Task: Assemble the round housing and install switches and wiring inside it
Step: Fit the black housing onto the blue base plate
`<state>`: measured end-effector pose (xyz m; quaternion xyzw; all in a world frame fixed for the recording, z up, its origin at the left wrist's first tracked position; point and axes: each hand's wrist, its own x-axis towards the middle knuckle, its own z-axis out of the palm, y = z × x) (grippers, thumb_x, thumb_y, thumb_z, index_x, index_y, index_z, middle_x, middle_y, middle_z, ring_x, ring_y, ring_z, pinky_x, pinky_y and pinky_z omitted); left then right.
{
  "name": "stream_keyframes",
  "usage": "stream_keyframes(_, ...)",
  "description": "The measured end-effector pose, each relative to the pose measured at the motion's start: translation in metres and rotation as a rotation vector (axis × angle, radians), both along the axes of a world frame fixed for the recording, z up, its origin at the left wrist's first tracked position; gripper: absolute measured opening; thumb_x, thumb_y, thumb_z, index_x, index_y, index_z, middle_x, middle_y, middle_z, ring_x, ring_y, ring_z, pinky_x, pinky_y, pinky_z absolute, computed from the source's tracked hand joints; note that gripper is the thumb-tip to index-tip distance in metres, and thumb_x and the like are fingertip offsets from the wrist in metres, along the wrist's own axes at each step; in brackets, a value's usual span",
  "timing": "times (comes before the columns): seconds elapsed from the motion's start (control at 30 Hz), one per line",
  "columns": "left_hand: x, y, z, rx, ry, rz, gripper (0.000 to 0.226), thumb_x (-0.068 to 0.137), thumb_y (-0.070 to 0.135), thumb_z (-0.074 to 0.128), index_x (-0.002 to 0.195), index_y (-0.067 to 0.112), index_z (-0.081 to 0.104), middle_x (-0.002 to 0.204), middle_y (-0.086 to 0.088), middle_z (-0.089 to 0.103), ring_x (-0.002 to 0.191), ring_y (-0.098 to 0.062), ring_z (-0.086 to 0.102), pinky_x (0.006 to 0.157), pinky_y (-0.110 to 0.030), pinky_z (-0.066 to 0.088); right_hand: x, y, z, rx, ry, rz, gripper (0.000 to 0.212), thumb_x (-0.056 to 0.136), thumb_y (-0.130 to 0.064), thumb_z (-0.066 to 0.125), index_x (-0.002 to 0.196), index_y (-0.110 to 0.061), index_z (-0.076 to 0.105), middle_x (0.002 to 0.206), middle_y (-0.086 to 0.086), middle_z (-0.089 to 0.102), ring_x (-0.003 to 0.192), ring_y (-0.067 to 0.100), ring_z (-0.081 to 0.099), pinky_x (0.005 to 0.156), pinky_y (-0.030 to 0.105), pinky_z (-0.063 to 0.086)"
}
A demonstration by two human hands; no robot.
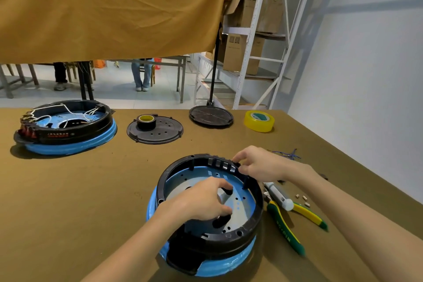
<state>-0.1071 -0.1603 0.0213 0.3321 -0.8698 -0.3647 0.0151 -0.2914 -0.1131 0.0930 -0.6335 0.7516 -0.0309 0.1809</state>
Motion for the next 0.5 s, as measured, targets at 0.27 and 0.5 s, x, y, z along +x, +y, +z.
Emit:
stream_keyframes(0.27,0.001,0.006,0.005,0.034,-0.003,-0.011,0.064,0.097,0.035,0.069,0.154,0.034,0.041,0.090,0.010,0.062,0.078,-0.008,0.058,0.079,-0.028,0.045,0.005,-0.001,-0.006,-0.031,-0.023,0.006,0.043,0.105,-0.014,0.052,0.149,-0.010,0.051,0.141,0.011,0.062,0.122,0.024,0.063,0.099,0.034,0.053)
stream_keyframes(0.5,0.004,0.017,0.017,-0.001,-0.032,-0.045,0.056,0.106,0.050,0.047,0.157,0.029,0.038,0.144,-0.013,0.059,0.126,-0.032,0.059,0.095,-0.038,0.049,0.006,-0.001,-0.007,-0.048,-0.074,-0.030,0.041,0.106,-0.021,0.052,0.146,-0.018,0.054,0.139,0.006,0.062,0.109,0.020,0.069,0.085,0.028,0.059)
